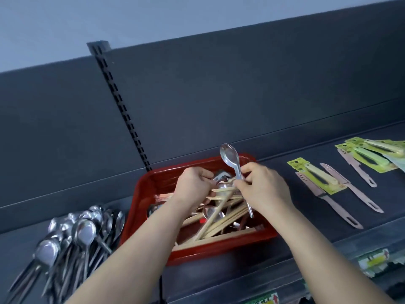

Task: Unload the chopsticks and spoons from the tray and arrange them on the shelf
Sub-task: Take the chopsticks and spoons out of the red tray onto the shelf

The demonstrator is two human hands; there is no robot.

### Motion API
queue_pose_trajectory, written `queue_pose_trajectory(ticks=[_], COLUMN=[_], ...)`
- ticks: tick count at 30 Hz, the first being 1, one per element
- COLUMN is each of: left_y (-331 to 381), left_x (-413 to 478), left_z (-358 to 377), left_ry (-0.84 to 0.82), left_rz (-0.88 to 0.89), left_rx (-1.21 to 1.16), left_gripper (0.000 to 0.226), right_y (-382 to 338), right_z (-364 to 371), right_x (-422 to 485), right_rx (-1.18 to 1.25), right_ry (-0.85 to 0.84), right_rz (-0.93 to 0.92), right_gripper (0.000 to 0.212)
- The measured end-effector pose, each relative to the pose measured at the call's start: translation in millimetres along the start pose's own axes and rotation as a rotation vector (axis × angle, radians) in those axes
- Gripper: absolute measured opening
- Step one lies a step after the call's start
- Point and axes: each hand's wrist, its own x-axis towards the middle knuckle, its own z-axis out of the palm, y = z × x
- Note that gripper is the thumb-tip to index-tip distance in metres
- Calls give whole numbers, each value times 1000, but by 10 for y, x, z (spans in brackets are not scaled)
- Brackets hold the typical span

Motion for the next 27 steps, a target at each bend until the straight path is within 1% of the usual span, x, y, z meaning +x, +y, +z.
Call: queue_pose_trajectory(ticks=[2, 6, 8, 11, 15, 17, 20, 24, 27], left_y=[-138, -451, -646, -934, -1348, -1538, -1793, -2051, -2129], left_x=[-85, -301, -415, -577, -782, -861, -943, -959, -942], left_z=[-252, -834, -1177, -1636, -2137, -2322, -2530, -2643, -2653], left_ry=[94, 300, 399, 461, 517, 528, 498, 342, 214], left_rz=[51, 63, 50, 3, -68, -87, -100, -61, -30], left_rx=[72, 123, 164, 193, 396, 496, 677, 788, 806], left_gripper=[6, 3, 8, 10, 9, 9, 20, 28, 26], right_y=[-223, -784, -1122, -1571, -2047, -2206, -2401, -2567, -2653], right_z=[129, 428, 590, 840, 1217, 1387, 1637, 1907, 2027], right_x=[-20, -131, -217, -355, -583, -682, -810, -940, -1014], right_rx=[29, 93, 123, 188, 158, 105, 35, -39, -85], right_ry=[-23, -101, -168, -244, -337, -367, -421, -435, -438], right_rz=[-28, -108, -152, -198, -264, -275, -246, -207, -195], right_gripper=[22, 21, 23, 26, 36, 37, 34, 30, 33])
